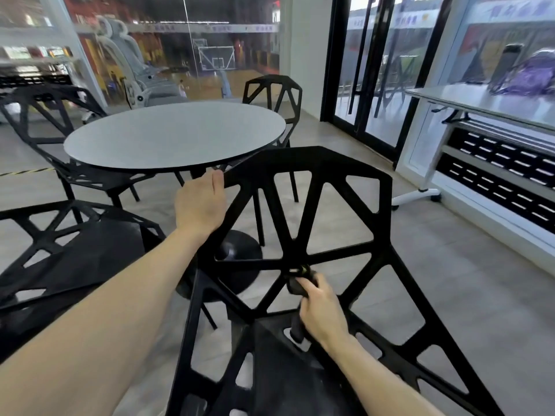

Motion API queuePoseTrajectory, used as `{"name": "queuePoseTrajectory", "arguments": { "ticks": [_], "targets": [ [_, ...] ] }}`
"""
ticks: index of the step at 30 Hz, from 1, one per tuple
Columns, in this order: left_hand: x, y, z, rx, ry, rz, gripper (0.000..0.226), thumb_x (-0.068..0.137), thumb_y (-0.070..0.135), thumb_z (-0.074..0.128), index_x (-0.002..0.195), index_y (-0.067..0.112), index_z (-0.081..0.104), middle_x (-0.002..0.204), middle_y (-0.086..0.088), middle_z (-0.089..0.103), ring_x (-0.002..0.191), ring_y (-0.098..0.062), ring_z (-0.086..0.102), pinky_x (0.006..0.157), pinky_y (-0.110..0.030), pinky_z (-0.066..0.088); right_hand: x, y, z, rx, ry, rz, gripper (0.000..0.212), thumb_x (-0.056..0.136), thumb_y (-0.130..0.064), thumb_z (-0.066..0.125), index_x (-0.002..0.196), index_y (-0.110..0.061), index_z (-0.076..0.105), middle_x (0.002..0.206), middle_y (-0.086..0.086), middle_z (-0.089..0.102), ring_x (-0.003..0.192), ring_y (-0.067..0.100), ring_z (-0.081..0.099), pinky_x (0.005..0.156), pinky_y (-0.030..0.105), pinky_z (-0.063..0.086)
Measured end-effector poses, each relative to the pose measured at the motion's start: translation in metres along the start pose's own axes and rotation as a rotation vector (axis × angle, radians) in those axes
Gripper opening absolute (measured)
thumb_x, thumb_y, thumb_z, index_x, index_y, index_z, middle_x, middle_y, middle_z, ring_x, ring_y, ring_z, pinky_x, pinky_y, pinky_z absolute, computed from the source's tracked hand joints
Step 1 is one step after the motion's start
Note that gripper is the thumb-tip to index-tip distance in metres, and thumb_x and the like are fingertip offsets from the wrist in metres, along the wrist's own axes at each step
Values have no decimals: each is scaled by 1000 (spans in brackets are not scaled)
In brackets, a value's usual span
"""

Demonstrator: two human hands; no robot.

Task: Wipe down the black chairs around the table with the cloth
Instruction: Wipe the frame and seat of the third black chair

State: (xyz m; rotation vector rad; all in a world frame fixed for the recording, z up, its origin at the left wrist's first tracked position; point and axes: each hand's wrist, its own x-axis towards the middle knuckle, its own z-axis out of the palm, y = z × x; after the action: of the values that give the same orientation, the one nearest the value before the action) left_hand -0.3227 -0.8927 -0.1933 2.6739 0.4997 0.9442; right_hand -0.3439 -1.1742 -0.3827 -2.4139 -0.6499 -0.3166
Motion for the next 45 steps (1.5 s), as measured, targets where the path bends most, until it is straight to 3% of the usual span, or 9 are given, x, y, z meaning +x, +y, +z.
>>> {"name": "queuePoseTrajectory", "arguments": {
  "ticks": [8,14,17,22,25,31,37,41,45],
  "targets": [
    [-2,1,-2,-6,-5,17,32,113,19,29,84,17,42,63,1,42,64,-34,45,63,-43,32,150,-80,-140,79,634,-74,51,95,-3,62,144,-17,59,142,7,48,127,24,53,99,28,50],
    [-4,5,-6,9,4,33,34,115,22,28,85,17,44,62,0,45,65,-37,51,64,-43,35,112,-38,-35,-55,326,-8,61,98,-3,50,157,-16,48,160,18,35,143,41,42,117,50,46],
    [-7,8,-9,31,3,21,35,115,25,26,85,20,43,62,2,46,66,-37,55,65,-42,36,14,-3,28,-38,8,20,58,102,-8,44,159,-22,45,167,11,30,149,34,41,116,41,46],
    [-8,29,-22,37,75,57,20,108,20,44,119,12,59,106,-12,65,101,-38,59,88,-52,47,26,-28,-40,186,361,79,49,98,-3,60,145,-18,63,135,-2,51,116,22,64,94,32,57],
    [7,77,-18,9,35,292,63,89,4,55,151,11,48,136,-15,57,125,-38,51,110,-52,41,105,-55,-111,144,626,-100,51,96,-1,60,145,-15,63,139,9,52,125,25,58,103,30,52],
    [34,146,10,127,-330,438,85,89,28,51,169,22,24,166,-4,39,154,-28,33,129,-44,21,139,17,-120,-410,381,-210,60,94,-7,60,152,-22,55,146,17,47,118,40,52,93,51,56],
    [17,149,40,302,-151,431,101,83,63,61,165,17,23,159,-10,37,150,-35,33,131,-54,12,53,85,-121,-197,351,10,56,93,1,62,146,-17,62,140,15,46,126,41,52,94,57,58],
    [9,153,44,370,-38,445,108,78,49,81,162,9,28,155,-15,41,145,-39,39,130,-58,18,131,2,-154,-152,555,-184,55,95,-5,57,148,-18,61,139,15,53,122,36,55,94,46,57],
    [10,151,44,403,-35,433,114,75,57,84,163,6,33,160,-17,40,153,-37,33,132,-57,15,185,-16,-164,-404,408,-452,57,94,-8,56,151,-19,58,138,15,56,109,36,56,88,50,56]
  ]
}}
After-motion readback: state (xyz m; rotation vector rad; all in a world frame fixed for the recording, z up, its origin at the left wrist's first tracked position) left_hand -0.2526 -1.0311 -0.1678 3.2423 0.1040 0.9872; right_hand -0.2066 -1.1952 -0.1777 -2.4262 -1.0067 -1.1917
